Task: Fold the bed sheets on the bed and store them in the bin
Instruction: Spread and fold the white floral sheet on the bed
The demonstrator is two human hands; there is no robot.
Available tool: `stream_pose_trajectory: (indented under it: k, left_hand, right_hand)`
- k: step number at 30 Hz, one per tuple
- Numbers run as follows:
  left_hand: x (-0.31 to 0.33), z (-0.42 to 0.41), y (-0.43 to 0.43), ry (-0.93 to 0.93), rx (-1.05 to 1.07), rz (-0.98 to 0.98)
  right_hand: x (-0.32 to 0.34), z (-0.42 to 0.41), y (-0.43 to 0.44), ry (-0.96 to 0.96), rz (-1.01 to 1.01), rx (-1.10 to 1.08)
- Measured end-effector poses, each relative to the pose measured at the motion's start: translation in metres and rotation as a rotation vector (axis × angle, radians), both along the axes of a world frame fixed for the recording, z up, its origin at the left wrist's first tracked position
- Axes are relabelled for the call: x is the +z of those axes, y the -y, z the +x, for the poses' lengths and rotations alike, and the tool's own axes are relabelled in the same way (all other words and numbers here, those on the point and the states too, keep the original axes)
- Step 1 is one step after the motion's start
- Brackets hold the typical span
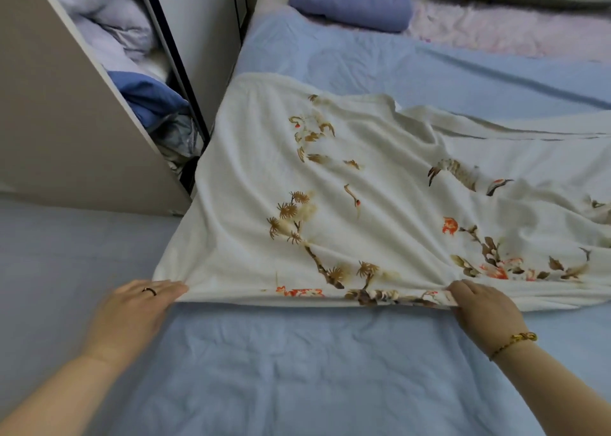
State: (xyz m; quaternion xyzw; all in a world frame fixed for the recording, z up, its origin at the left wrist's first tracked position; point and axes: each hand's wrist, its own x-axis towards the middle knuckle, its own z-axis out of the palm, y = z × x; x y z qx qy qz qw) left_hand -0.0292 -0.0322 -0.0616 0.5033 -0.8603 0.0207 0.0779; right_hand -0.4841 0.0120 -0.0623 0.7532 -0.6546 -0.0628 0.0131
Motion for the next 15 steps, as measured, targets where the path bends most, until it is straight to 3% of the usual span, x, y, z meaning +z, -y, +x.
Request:
stream_pose_trajectory:
  k: [12, 15]
  left_hand:
    - [0.013, 0.05, -0.105, 0.176, 0.247, 0.285]
    - [0.025, 0.033, -0.108, 0.314, 0.305, 0.398]
  right_hand:
    - [0.02, 0.06, -0.107, 0.107, 0.165, 0.048]
    - [0.015, 0.068, -0.12, 0.094, 0.188, 0.0]
